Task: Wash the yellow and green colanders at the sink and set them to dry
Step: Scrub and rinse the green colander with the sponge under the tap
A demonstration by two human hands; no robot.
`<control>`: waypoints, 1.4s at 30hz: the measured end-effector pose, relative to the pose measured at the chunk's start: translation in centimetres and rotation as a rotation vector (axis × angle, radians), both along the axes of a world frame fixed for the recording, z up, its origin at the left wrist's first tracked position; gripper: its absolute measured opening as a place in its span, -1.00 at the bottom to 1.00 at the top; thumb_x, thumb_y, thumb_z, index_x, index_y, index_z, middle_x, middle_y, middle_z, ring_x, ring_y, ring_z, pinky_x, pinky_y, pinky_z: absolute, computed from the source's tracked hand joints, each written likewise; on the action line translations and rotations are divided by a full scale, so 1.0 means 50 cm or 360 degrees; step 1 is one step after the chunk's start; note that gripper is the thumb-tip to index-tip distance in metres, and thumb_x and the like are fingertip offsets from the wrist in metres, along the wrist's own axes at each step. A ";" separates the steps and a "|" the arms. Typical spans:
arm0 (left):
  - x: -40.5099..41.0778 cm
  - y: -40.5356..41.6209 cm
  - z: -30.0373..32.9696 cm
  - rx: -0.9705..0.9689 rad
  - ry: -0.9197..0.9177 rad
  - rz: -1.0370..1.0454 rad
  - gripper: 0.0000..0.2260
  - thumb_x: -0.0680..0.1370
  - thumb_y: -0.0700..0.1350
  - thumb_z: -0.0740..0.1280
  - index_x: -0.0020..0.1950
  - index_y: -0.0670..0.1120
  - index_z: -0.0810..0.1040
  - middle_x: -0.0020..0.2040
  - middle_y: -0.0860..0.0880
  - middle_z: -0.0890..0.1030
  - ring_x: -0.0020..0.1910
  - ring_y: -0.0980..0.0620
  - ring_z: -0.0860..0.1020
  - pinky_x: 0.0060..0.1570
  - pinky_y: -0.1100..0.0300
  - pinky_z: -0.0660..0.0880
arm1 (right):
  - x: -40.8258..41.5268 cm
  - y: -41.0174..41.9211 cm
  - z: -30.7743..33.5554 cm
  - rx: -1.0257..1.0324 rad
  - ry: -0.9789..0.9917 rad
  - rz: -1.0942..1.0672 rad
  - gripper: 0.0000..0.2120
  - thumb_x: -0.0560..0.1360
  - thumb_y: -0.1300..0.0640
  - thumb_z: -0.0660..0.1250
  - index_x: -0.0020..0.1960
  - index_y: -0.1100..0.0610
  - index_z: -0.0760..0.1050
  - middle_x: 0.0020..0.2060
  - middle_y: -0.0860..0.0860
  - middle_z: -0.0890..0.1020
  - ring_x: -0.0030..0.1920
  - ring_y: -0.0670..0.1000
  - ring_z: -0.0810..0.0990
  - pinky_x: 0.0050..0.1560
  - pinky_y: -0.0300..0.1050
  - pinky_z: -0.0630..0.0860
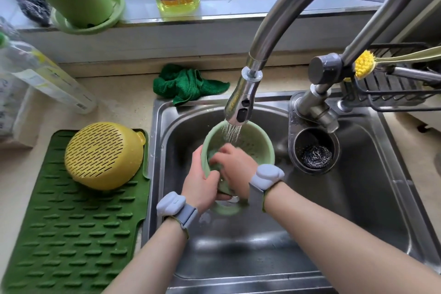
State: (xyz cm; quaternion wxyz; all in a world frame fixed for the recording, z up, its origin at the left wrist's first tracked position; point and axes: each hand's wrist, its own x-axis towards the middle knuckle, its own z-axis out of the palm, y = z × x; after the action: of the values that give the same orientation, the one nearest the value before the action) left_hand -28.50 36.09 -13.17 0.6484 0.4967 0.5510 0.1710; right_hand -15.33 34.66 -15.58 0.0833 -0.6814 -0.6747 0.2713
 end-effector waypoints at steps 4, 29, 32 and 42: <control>-0.002 0.006 0.011 -0.0019 -0.0006 -0.0042 -0.45 0.53 -0.35 0.14 0.33 0.23 0.31 0.11 0.01 0.56 -0.27 -0.13 0.70 -0.33 -0.07 0.66 | 0.040 0.025 -0.010 -0.0109 -0.0271 -0.0343 -0.74 0.46 0.24 0.24 0.14 0.13 0.45 0.05 0.16 0.43 -0.02 0.25 0.53 -0.13 -0.03 0.39; -0.005 0.005 0.016 0.0035 0.0059 -0.0028 -0.50 0.54 -0.32 0.18 0.38 0.13 0.26 0.08 -0.03 0.56 -0.34 -0.18 0.69 -0.35 -0.10 0.65 | 0.041 0.013 0.014 0.0102 -0.0346 0.0067 -0.69 0.50 0.29 0.17 0.22 0.17 0.46 0.29 0.14 0.34 0.10 0.23 0.42 0.11 0.09 0.44; -0.007 0.005 0.016 0.0107 0.0107 -0.0026 -0.49 0.52 -0.34 0.17 0.34 0.16 0.30 0.04 0.00 0.57 -0.35 -0.16 0.69 -0.41 -0.06 0.64 | 0.023 -0.004 0.011 -0.0394 -0.0558 -0.0082 -0.80 0.51 0.30 0.12 0.12 0.22 0.40 0.18 0.14 0.35 0.12 0.24 0.45 0.07 0.05 0.43; -0.008 0.013 0.012 0.0197 0.0153 -0.0032 -0.43 0.49 -0.32 0.20 0.37 0.23 0.35 0.04 0.09 0.61 -0.33 -0.08 0.69 -0.42 -0.03 0.64 | -0.002 0.002 -0.002 -0.0540 -0.0285 0.0183 -0.82 0.50 0.22 0.22 0.08 0.12 0.49 0.24 0.10 0.39 0.21 0.18 0.45 0.15 -0.08 0.40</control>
State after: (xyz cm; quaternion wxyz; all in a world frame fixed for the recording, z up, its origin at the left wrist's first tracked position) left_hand -28.88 36.73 -12.57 0.5909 0.5489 0.5649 0.1740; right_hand -15.44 34.77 -15.70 -0.1088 -0.6674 -0.6617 0.3238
